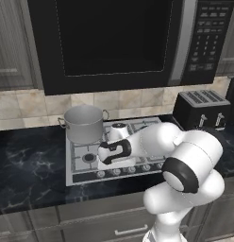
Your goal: Turn on the burner for the pot on the stove. Wait thirty seconds for the pot to heat up. Then add the eggplant to the pot.
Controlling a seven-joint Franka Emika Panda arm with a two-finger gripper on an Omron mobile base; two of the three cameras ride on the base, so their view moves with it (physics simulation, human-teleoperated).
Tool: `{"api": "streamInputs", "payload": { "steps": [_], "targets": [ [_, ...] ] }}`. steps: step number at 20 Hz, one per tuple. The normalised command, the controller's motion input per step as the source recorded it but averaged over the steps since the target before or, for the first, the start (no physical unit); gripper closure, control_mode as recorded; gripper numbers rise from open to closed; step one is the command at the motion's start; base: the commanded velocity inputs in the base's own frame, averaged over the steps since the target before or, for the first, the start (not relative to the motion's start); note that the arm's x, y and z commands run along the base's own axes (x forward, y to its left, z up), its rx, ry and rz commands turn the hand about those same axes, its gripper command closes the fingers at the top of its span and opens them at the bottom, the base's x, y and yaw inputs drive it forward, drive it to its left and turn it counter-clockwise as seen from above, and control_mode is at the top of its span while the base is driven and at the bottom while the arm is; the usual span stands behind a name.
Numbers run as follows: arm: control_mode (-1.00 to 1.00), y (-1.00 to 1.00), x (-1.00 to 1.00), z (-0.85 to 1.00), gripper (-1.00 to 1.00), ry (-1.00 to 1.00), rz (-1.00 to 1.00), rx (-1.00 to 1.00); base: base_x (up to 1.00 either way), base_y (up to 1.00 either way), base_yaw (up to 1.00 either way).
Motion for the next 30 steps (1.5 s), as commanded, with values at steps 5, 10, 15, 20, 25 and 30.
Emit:
{"api": "streamInputs", "payload": {
  "steps": [5, 10, 15, 20, 25, 30],
  "targets": [
    [-1.00, -0.22, 0.00, -0.38, 1.00, 0.00, 0.00, 0.00, 0.00, 0.00, 0.00],
    [-1.00, -0.10, -0.02, -0.56, 1.00, 0.00, 0.00, 0.00, 0.00, 0.00, 0.00],
    [-1.00, 0.12, -0.28, -0.62, 1.00, 0.00, 0.00, 0.03, 0.00, 0.00, 0.00],
    [-1.00, 0.21, -0.27, -0.65, 1.00, 0.01, 0.00, 0.06, 0.00, 0.00, 0.00],
    [-1.00, 0.01, -0.28, -0.70, 1.00, 0.06, 0.03, 0.04, 0.00, 0.00, 0.00],
    [-1.00, 0.00, -0.27, -0.70, 1.00, 0.01, 0.16, 0.00, 0.00, 0.00, 0.00]
  ]
}}
